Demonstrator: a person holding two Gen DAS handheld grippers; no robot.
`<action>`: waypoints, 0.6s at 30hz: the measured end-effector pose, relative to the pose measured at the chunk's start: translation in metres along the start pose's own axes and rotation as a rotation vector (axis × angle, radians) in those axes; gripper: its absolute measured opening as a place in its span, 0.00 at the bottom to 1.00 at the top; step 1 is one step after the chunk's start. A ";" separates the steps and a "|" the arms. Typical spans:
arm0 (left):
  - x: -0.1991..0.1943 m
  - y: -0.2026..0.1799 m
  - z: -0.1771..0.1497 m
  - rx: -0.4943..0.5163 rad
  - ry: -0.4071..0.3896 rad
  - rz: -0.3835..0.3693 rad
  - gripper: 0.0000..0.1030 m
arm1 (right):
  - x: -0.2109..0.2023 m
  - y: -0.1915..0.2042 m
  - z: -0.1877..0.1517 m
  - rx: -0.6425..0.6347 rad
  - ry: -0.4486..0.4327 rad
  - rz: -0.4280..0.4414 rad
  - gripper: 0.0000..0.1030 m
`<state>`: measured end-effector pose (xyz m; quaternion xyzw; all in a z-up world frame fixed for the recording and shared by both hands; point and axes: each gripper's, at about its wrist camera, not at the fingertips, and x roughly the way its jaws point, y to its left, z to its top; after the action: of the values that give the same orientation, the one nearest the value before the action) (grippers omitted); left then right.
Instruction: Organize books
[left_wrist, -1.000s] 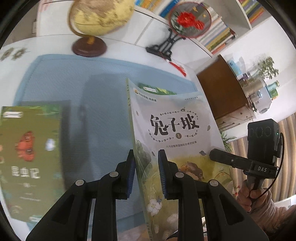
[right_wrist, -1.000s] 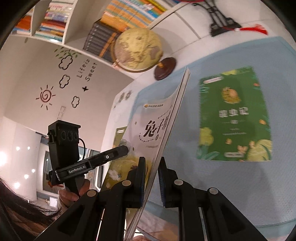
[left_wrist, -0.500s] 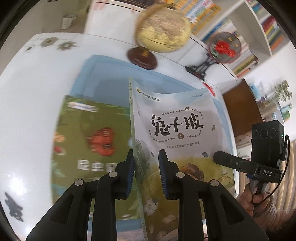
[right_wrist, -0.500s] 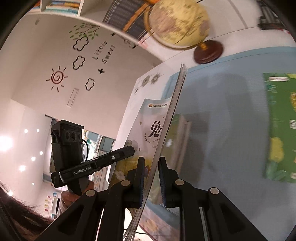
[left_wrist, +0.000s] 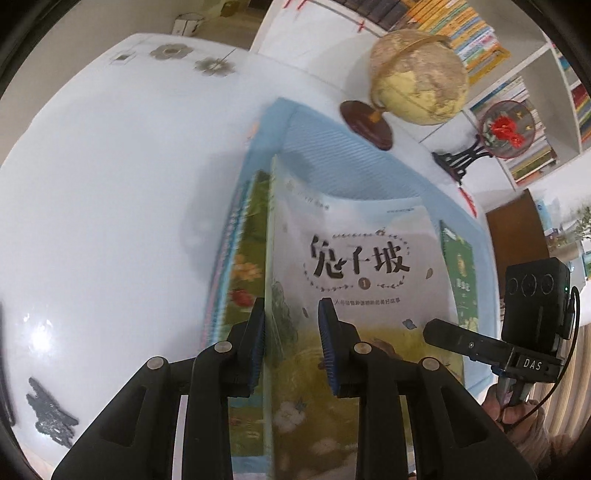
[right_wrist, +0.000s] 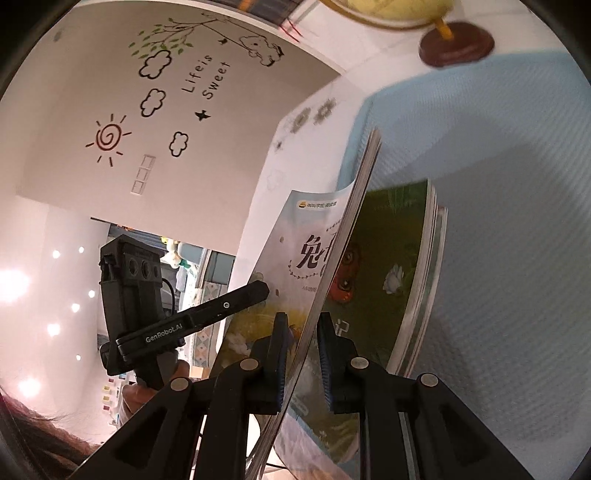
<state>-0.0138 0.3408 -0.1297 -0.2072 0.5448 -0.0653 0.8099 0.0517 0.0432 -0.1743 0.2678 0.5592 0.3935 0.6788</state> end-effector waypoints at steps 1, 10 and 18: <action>0.002 0.003 0.000 -0.005 0.004 0.003 0.23 | 0.005 -0.002 -0.001 0.009 0.008 -0.003 0.16; 0.009 0.011 -0.002 -0.003 0.028 0.032 0.23 | 0.026 -0.013 -0.011 0.076 0.062 -0.055 0.16; 0.006 0.006 0.000 0.027 0.021 0.155 0.26 | 0.022 -0.020 -0.016 0.115 0.012 -0.073 0.16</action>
<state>-0.0116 0.3443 -0.1373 -0.1525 0.5666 -0.0118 0.8096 0.0425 0.0495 -0.2056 0.2836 0.5941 0.3374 0.6728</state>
